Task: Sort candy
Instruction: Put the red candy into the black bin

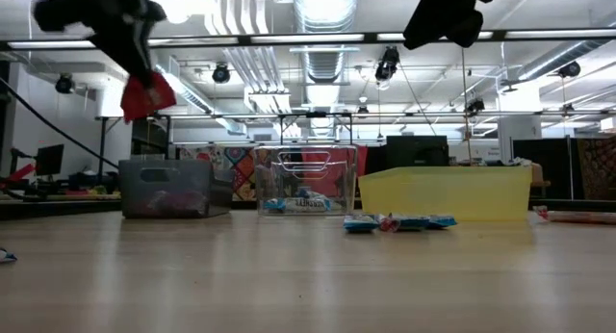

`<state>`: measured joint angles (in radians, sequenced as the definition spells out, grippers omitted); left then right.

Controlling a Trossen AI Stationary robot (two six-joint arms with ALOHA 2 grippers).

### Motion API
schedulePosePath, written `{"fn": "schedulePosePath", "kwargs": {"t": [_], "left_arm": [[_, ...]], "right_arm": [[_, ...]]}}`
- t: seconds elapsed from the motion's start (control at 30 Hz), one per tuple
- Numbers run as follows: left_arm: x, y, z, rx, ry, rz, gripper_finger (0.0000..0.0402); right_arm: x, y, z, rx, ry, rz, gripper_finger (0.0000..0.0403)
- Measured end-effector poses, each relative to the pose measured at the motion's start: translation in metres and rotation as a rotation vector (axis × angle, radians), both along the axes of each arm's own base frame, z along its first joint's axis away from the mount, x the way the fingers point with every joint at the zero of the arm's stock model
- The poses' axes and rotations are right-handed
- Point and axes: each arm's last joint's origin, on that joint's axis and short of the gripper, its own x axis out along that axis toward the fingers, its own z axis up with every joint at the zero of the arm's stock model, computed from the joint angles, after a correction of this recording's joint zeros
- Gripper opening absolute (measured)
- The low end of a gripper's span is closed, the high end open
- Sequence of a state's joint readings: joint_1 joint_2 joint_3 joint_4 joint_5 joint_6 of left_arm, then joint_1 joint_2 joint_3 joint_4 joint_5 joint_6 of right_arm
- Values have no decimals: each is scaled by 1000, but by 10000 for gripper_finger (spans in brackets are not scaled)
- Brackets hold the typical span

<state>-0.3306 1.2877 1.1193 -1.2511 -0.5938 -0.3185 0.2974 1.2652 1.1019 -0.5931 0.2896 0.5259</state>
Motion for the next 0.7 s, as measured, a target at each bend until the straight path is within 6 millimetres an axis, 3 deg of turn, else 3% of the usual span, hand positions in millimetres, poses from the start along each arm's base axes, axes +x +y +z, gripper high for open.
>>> {"fn": "schedulePosePath", "kwargs": {"t": [0.33,0.5,0.7], "left_arm": [[12,89,-23,103,297,-35,0],[19,126,-33,47,306,-70,0],[25,157,-42,-29,285,-135,0]], "right_arm": [[-1,0,-4,-1,11,-4,70],[-1,0,-5,-3,16,-5,70],[-1,-1,-7,-4,19,-5,70]]}}
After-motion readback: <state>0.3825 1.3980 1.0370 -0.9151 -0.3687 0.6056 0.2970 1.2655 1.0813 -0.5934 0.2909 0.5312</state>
